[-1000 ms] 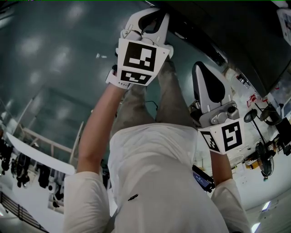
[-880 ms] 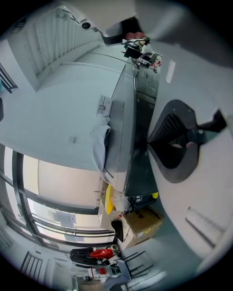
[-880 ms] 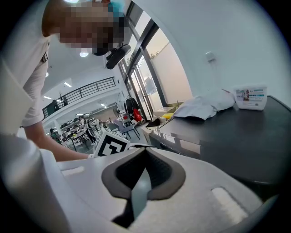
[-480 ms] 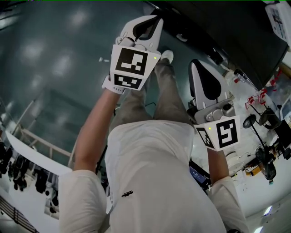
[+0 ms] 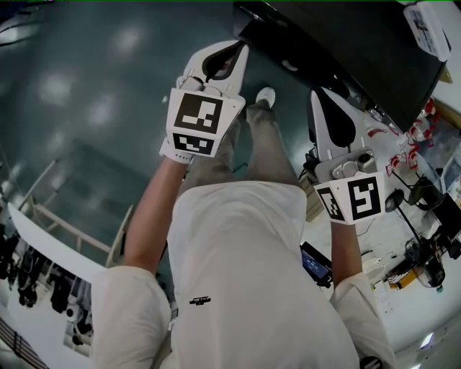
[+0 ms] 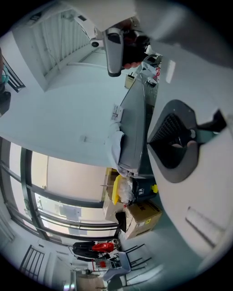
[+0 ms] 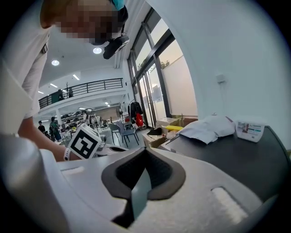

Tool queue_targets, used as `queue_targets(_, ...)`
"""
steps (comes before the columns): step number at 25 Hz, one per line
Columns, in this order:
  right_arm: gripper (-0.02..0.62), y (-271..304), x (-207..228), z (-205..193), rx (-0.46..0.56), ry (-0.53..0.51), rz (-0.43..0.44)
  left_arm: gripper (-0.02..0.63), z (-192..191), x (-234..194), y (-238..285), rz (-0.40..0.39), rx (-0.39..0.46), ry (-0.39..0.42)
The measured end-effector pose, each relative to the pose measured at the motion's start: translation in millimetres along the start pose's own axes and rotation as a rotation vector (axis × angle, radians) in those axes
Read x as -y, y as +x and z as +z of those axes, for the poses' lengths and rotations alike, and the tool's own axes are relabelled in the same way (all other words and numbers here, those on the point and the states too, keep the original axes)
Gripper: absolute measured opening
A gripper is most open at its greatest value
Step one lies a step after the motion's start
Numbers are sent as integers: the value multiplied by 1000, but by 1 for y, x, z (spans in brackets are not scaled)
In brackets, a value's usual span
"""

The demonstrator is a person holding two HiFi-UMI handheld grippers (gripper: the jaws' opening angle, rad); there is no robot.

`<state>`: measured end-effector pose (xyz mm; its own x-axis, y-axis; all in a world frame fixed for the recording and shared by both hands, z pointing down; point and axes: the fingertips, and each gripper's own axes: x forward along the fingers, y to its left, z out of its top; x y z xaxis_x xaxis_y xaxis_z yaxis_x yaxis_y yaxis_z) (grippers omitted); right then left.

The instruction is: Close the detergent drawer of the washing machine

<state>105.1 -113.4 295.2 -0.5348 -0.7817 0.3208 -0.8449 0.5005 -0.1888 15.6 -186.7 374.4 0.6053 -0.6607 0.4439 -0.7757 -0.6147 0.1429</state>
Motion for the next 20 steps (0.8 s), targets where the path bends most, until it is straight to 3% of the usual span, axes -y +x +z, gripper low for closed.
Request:
queue_targets(5,2,-9,-2,13,19,-17,-8,18,10,4,-35,46,8,53)
queue_targets(20,2,-20,-35,58,71,-112,17,18,57,-9,-128,159,120,-9)
